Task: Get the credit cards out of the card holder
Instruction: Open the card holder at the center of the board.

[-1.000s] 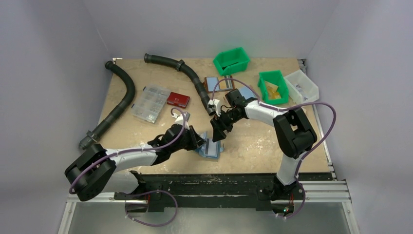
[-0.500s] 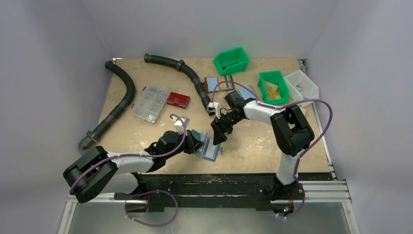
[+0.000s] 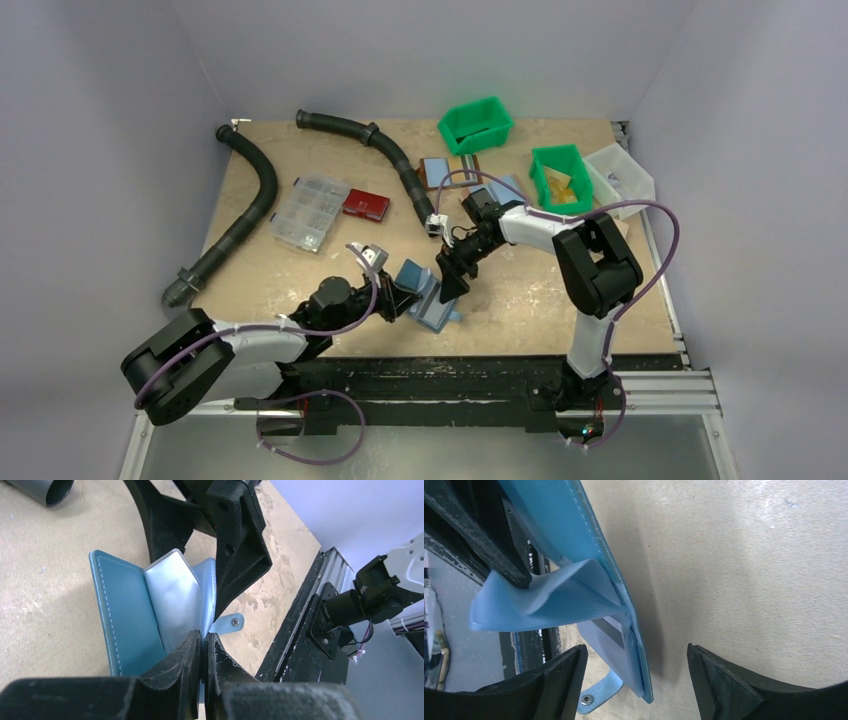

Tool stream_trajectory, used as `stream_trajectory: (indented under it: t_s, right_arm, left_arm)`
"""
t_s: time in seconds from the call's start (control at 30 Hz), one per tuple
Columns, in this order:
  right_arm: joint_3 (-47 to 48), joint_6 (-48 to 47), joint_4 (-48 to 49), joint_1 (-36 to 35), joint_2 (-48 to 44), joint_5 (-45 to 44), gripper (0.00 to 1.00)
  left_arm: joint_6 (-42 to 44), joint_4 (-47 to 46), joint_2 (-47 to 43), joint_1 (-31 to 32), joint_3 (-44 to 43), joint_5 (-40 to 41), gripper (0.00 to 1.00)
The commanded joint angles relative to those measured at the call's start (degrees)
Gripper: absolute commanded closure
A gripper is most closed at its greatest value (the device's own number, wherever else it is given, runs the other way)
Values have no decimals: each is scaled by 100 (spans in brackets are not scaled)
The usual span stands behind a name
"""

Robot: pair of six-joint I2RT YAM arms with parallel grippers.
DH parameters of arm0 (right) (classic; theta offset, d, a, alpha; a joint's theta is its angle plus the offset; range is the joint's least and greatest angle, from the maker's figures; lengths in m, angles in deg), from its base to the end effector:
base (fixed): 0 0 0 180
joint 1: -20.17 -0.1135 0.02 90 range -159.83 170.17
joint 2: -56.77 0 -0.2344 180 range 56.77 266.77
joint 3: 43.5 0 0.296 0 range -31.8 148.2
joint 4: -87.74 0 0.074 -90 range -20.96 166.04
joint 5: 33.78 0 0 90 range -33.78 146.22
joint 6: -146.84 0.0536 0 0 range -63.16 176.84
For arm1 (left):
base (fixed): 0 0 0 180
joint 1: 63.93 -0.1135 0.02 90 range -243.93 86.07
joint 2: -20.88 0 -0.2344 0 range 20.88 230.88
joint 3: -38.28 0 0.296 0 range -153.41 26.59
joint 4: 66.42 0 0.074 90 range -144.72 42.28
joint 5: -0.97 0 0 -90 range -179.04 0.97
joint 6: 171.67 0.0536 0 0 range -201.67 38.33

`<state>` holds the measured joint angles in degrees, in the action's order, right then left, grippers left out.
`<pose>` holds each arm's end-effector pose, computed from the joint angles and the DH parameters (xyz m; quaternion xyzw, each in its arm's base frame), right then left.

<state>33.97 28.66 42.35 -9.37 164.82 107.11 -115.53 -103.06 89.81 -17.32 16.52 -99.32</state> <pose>0.3045 0.2204 0.0812 -0.4785 0.7596 0.4277 0.1052 0.1727 -0.1967 0.0920 0.1420 0.7548 -0.4639 0.4415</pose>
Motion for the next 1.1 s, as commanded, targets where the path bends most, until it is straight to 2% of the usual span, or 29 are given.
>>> stream_trajectory:
  t_s: [0.0,0.07,0.2,0.43,0.53,0.77,0.9,1.07]
  right_arm:
    - [252,-262,-289,29,38,527,20]
    - [297,-371,-424,28,53,722,24]
    - [367,-561,-622,20,91,948,40]
    - [450,-698,-768,10,61,917,85]
    - [483,-751,-835,4,10,832,94]
    - [541,-696,-845,-25,-143,456,99]
    - [653,-636,-948,-46,-92,392,100]
    - [824,-496,-1122,-91,44,279,100]
  left_arm:
    - [215,-1146,-183,-25,216,-210,100]
    - [203,-1300,-179,-27,269,-166,100]
    - [154,-1534,-114,-25,306,-90,100]
    - [76,-1442,-242,-29,319,194,100]
    - [60,-954,-489,-29,310,497,100]
    - [91,1203,-1239,-22,-42,1489,100]
    - [75,2165,-1180,-29,-472,1892,92]
    - [177,3678,-488,-29,-1370,2483,80]
